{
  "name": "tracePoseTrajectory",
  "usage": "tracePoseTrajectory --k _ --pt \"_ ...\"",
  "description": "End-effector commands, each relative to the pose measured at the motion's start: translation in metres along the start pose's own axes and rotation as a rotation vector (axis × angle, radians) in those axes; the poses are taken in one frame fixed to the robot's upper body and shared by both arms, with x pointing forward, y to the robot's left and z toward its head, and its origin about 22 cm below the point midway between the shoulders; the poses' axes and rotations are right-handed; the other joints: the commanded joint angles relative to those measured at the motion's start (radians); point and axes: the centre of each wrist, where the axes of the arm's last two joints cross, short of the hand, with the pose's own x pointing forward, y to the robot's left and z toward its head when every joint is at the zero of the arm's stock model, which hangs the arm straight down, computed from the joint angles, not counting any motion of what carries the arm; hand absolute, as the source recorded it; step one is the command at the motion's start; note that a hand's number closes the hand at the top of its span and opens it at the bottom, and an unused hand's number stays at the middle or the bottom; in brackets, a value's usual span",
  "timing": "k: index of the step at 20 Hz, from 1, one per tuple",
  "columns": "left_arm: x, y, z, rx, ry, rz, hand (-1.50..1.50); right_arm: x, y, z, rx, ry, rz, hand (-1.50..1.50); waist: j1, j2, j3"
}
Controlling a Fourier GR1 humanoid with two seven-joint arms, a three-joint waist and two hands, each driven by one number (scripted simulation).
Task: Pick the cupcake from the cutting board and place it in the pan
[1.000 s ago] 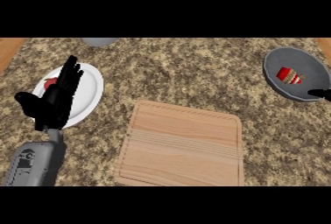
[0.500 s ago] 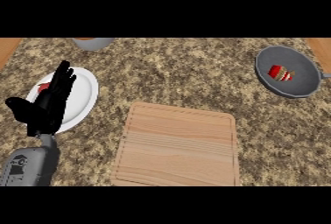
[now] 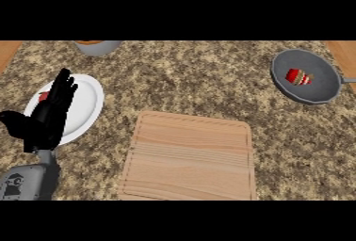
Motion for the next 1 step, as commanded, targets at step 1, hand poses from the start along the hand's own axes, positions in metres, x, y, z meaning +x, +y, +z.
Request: tracePoseTrajectory --k 1 --pt "0.0032 0.0048 -0.0109 0.005 -0.005 -0.002 0.00 -0.0022 -0.0035 0.0085 0.134 -0.128 -0.081 -1.50 -0.002 0.003 0.000"
